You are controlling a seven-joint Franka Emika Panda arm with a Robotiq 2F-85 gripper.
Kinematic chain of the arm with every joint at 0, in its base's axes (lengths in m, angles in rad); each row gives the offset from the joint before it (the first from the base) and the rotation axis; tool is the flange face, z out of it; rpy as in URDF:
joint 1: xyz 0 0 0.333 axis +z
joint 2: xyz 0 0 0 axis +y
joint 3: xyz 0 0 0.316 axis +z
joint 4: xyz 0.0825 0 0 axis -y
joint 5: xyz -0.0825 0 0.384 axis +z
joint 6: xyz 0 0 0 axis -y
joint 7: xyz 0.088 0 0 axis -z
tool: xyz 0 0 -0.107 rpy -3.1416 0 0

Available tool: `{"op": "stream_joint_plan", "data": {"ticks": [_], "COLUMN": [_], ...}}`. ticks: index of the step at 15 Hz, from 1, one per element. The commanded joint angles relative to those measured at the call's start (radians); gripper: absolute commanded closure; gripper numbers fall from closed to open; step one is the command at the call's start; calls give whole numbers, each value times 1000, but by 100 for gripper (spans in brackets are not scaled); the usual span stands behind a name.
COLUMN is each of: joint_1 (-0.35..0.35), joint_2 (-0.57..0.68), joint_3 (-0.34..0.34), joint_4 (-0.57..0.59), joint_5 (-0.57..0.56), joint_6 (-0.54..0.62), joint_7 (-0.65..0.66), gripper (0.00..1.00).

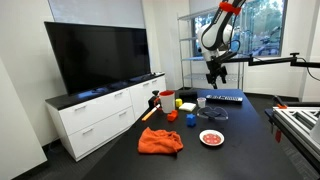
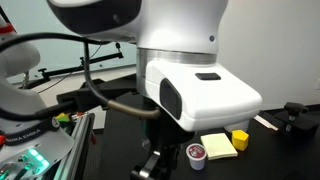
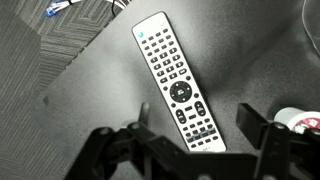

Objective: Press a button on the remote control.

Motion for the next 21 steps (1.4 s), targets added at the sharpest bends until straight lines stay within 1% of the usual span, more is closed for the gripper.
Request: {"op": "stream_joint_plan", "data": {"ticks": [1, 2, 4, 8, 9, 21], "joint_1": [2, 3, 4, 6, 6, -8], "joint_2": [-7, -6, -5, -1, 2, 91], "joint_3": [-3, -3, -3, -4, -4, -10], "joint_4": [5, 5, 5, 8, 8, 21], "joint_5": [35, 37, 39, 35, 35, 65], "joint_6": [25, 28, 34, 39, 44, 116], "joint_7": [11, 12, 14, 13, 12, -12], "gripper": [44, 53, 69, 98, 100, 100]}}
